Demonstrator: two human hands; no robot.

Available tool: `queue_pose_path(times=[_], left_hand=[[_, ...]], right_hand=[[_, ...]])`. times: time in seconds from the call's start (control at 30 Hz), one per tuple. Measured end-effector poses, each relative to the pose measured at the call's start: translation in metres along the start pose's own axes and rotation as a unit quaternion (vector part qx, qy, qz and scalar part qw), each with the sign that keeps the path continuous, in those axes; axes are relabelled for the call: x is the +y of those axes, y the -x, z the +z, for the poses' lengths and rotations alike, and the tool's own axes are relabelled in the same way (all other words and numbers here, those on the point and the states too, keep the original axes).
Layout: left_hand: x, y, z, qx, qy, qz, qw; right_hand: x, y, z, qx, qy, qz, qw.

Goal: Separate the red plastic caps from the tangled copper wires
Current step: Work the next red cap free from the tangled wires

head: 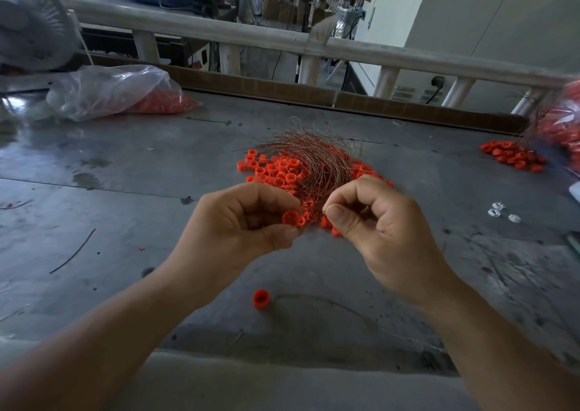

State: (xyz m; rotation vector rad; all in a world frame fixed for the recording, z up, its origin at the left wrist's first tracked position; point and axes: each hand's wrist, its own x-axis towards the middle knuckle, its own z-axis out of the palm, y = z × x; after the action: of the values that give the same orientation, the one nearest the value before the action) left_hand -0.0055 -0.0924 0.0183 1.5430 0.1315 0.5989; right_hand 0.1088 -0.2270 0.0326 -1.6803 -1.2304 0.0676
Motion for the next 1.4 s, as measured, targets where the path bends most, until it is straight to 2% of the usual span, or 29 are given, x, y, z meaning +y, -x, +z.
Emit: queue_pose_path(times=[0.27, 0.97, 1.4], left_hand=[[-0.002, 0.001, -0.002, -0.024, -0.01, -0.009, 1.0], [0.001, 0.002, 0.002, -0.009, -0.002, 0.012, 1.0], [0.0, 0.001, -0.002, -0.054, 0.069, -0.014, 0.996]], right_hand=[[0.001, 0.0, 0.0, 0.001, 0.006, 0.0, 1.0], [-0.005, 0.005, 0.011, -0.029, 0.015, 0.011, 0.999], [-0.006, 0.004, 0.004, -0.014, 0.034, 0.024, 0.999]])
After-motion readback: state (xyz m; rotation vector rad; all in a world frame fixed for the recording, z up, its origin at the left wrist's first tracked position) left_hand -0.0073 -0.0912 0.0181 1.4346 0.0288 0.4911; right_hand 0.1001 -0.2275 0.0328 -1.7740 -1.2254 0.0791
